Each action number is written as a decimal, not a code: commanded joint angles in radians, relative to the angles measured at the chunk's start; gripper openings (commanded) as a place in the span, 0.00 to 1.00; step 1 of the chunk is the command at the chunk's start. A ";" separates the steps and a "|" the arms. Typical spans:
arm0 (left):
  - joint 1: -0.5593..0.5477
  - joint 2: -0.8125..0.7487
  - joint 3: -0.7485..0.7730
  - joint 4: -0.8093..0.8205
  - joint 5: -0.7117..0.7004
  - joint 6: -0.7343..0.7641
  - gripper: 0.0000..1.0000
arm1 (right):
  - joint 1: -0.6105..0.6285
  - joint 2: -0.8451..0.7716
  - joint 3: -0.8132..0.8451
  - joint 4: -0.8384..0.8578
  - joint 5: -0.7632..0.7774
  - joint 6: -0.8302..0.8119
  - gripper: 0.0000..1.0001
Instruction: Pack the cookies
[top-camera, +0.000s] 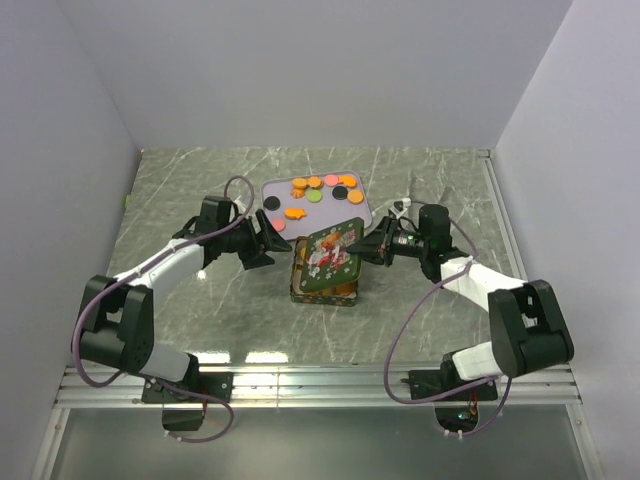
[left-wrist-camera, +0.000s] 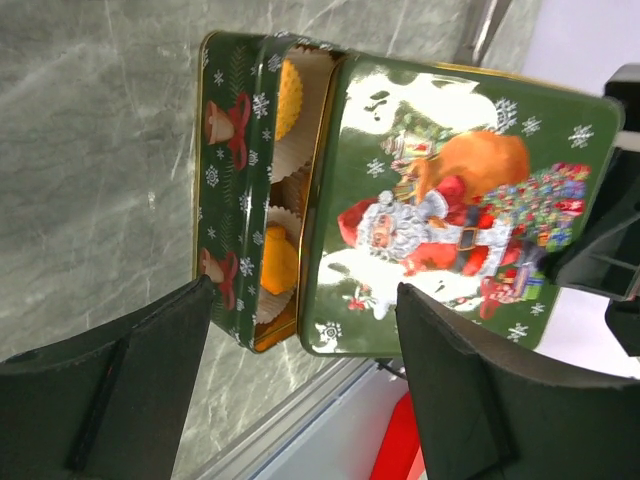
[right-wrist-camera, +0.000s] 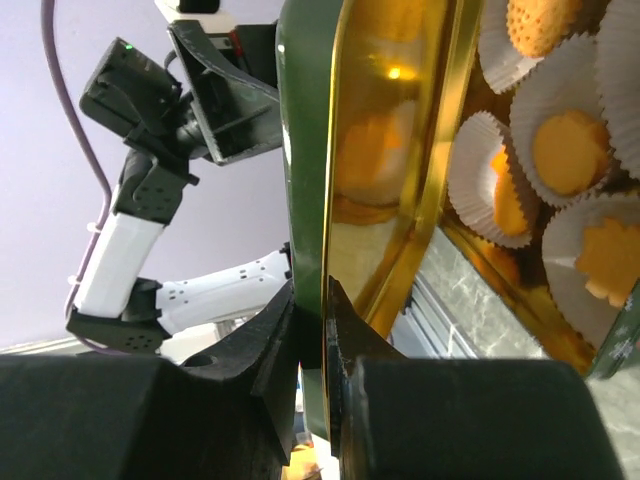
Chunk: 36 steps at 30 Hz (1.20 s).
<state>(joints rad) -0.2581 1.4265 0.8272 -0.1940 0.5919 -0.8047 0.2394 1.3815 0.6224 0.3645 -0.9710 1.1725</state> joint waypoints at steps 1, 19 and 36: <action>-0.024 0.031 0.050 0.041 -0.017 0.032 0.79 | -0.002 0.033 -0.012 0.258 -0.035 0.067 0.00; -0.035 0.138 0.131 0.019 0.016 0.081 0.76 | 0.101 0.182 0.011 0.451 -0.038 0.145 0.00; -0.036 0.111 0.047 0.045 0.031 0.070 0.75 | 0.113 0.148 -0.012 0.277 0.092 -0.010 0.00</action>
<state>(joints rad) -0.2897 1.5688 0.8879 -0.1837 0.5922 -0.7448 0.3546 1.5684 0.5941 0.6868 -0.9104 1.2278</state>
